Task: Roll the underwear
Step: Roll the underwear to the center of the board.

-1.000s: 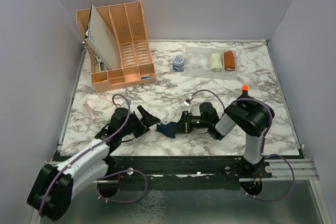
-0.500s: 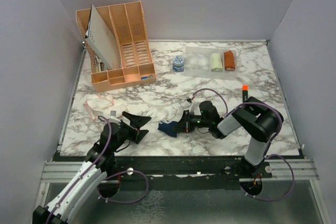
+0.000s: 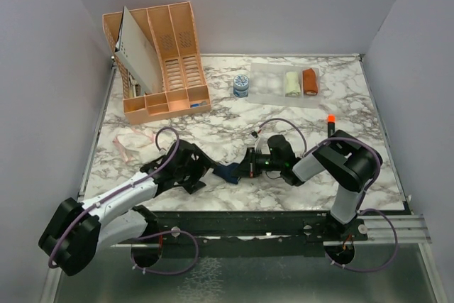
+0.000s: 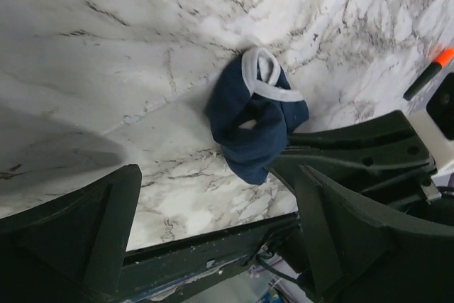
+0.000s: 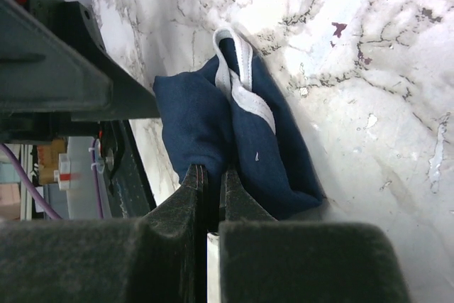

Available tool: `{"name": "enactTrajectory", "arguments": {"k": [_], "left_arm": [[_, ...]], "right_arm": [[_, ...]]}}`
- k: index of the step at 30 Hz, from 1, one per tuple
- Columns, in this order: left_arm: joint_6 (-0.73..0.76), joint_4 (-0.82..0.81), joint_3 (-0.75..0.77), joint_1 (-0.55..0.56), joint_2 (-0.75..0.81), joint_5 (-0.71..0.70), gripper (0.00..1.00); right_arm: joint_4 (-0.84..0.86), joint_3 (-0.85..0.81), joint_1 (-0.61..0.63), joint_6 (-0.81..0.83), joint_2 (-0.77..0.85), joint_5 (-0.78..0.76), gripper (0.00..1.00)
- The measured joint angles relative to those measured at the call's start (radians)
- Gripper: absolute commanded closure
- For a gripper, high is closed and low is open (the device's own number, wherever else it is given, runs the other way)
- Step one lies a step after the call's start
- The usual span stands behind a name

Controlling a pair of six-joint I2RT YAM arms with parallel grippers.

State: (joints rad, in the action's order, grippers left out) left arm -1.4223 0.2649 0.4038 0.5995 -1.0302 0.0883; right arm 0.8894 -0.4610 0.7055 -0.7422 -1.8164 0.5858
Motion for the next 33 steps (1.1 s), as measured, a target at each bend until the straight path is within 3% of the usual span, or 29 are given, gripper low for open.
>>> {"name": "enactTrajectory", "arguments": {"k": [6,10,18,22,25,27,30,32,33], "left_arm": [[-0.046,-0.026,0.008,0.072,-0.008,-0.034,0.18],[-0.068,-0.056,0.008,0.093,-0.055,-0.048,0.33],[-0.115,-0.192,0.018,0.111,-0.19,-0.09,0.38],[-0.127,-0.254,0.032,0.116,-0.246,-0.109,0.64],[-0.134,-0.275,0.024,0.116,-0.27,-0.13,0.78],[-0.131,-0.286,0.023,0.116,-0.279,-0.135,0.79],[-0.128,-0.305,0.023,0.118,-0.294,-0.14,0.8],[-0.126,-0.314,0.023,0.119,-0.299,-0.142,0.81],[-0.124,-0.316,0.026,0.121,-0.303,-0.143,0.81]], "right_arm": [[0.009,-0.006,0.0,-0.016,-0.012,-0.004,0.99],[0.023,-0.006,0.0,-0.025,-0.02,-0.004,0.99],[0.064,0.003,-0.001,-0.041,-0.034,-0.005,0.97],[0.077,0.006,-0.001,-0.044,-0.039,-0.004,0.94],[0.089,0.008,-0.001,-0.05,-0.043,-0.004,0.87],[0.095,0.01,-0.001,-0.05,-0.043,-0.004,0.79],[0.101,0.013,-0.001,-0.027,-0.036,-0.004,0.59],[0.097,0.022,-0.001,0.011,-0.013,-0.004,0.52],[0.084,0.027,0.0,0.045,0.013,-0.006,0.43]]}}
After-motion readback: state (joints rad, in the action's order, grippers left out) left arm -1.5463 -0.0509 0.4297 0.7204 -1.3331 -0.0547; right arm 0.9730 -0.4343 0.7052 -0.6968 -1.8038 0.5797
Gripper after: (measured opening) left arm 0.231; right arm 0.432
